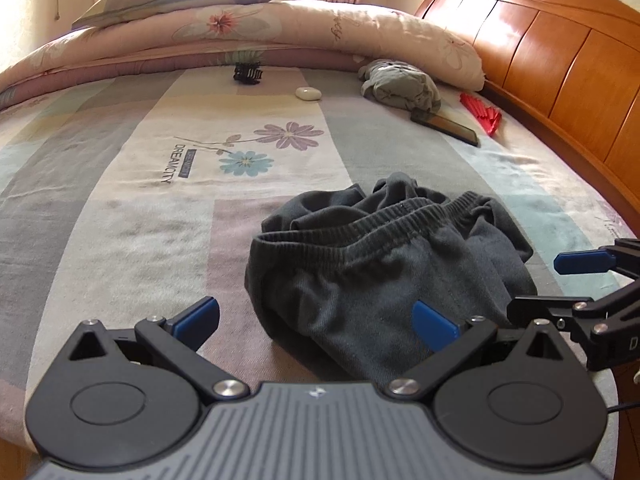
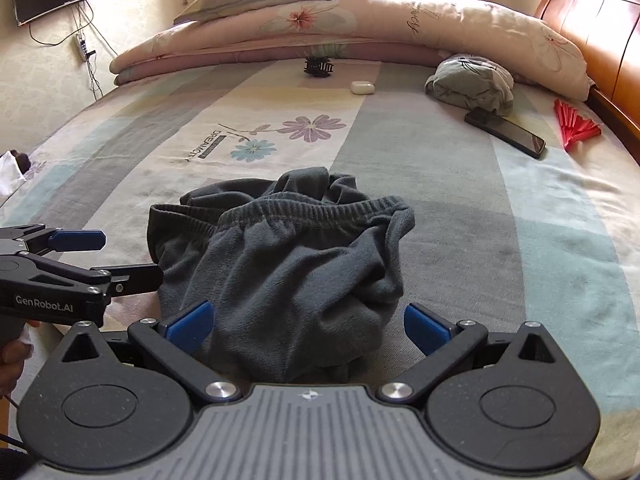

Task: Fold clothes
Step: 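Close the left gripper on the waistband while the right gripper grasps the waistband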

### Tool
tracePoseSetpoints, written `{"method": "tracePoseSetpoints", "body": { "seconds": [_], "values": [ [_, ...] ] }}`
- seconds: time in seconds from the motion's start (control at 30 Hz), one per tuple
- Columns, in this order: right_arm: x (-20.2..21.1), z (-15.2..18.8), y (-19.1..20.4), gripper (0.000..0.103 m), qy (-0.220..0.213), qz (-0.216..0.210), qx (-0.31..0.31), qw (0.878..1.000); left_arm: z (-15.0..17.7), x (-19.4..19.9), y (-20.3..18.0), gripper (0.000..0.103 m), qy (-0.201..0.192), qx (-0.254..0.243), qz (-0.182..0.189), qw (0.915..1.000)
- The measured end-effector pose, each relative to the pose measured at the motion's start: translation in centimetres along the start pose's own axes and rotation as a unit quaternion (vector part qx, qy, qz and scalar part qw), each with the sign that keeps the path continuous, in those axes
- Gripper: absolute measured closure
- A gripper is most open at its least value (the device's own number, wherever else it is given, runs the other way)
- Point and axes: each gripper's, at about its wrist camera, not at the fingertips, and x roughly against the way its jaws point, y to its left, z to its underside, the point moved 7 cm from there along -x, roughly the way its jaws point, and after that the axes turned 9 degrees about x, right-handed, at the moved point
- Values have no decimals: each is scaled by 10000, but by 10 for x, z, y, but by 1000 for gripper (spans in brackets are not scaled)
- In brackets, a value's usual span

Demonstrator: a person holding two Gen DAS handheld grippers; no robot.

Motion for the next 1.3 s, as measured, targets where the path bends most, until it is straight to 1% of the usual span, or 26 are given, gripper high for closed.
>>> {"method": "tracePoseSetpoints", "body": {
  "seconds": [0.1,0.2,0.3,0.37,0.4,0.47,0.67,0.7,0.77,0.83,0.9,0.93,1.0,1.03,1.17,1.23,1.27,1.3],
  "values": [
    [-2,-3,-7,0,10,69,160,9998,-2,-6,0,1,10,-82,49,10000],
    [-4,-8,-14,5,67,-80,155,9998,-4,-13,1,1,21,-164,97,9998],
    [-10,-12,-23,18,138,-180,93,9997,-6,-19,4,2,188,-192,94,9996],
    [-17,-14,-30,32,207,-211,71,9995,-7,-23,5,3,274,-229,102,9993],
    [-20,-15,-32,34,234,-228,65,9994,-7,-25,5,3,315,-248,108,9991],
    [-26,-17,-38,44,265,-201,42,9994,-8,-26,5,3,325,-294,126,9990],
    [-46,-22,-58,59,286,-158,-269,9991,-9,-34,5,6,444,-331,188,9983],
    [-49,-22,-61,60,308,-217,-352,9987,-9,-36,4,8,465,-335,195,9982],
    [-54,-21,-65,67,309,-380,-538,9974,-9,-40,5,11,505,-338,215,9979],
    [-57,-22,-68,68,302,-464,-663,9963,-9,-43,5,14,527,-329,219,9978],
    [-57,-23,-73,68,241,-532,-791,9952,-11,-45,7,20,528,-318,223,9978],
    [-56,-24,-76,68,215,-570,-848,9945,-12,-46,9,21,526,-311,229,9979],
    [-56,-24,-80,68,189,-638,-936,9934,-14,-48,11,27,528,-317,293,9977],
    [-56,-24,-81,68,193,-681,-974,9927,-15,-49,13,28,533,-315,320,9976],
    [-60,-21,-81,68,226,-782,-1022,9914,-18,-57,19,37,567,-249,451,9971],
    [-62,-21,-79,68,228,-814,-1020,9912,-19,-62,23,38,591,-186,538,9966],
    [-62,-21,-80,70,219,-823,-1007,9913,-20,-64,24,41,603,-155,581,9964],
    [-63,-21,-80,73,209,-831,-994,9913,-20,-65,26,47,619,-119,648,9959]
  ]
}}
